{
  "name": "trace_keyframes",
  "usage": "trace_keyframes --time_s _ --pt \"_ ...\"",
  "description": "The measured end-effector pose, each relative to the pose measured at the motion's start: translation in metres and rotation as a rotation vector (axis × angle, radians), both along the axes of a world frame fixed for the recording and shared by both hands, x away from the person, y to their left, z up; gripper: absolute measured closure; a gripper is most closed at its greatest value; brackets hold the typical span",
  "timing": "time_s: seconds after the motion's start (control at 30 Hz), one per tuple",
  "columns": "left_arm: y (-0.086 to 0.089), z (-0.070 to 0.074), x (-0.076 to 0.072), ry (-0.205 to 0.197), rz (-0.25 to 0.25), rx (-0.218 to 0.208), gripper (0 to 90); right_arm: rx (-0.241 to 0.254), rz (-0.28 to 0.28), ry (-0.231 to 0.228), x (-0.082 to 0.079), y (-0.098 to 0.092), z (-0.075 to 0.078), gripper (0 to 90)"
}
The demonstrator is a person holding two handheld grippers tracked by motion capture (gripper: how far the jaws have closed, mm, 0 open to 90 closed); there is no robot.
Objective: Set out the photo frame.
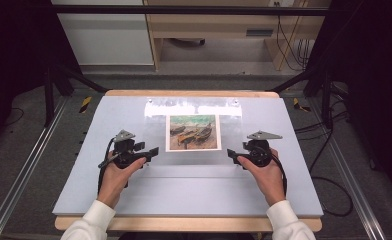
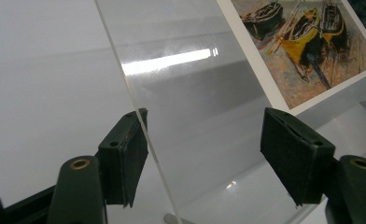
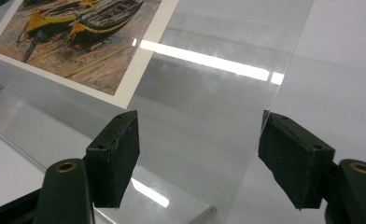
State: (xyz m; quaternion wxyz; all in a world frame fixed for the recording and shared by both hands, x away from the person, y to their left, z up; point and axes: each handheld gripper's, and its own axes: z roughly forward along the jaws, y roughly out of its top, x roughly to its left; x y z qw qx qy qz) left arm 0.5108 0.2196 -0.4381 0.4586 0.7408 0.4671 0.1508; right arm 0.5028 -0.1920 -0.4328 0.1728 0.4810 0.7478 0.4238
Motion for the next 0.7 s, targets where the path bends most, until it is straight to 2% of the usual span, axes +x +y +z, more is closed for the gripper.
trace_keyframes --time_s 0.27,0.7 --pt "0.000 0.001 -0.007 -0.020 -0.004 0.020 32.3 -0.005 -0.003 -0.019 -0.007 -0.001 0.000 33.9" --pt "0.000 0.002 -0.018 -0.037 0.013 0.028 37.4 -0.021 -0.004 -0.034 -0.017 -0.004 0.002 42.2"
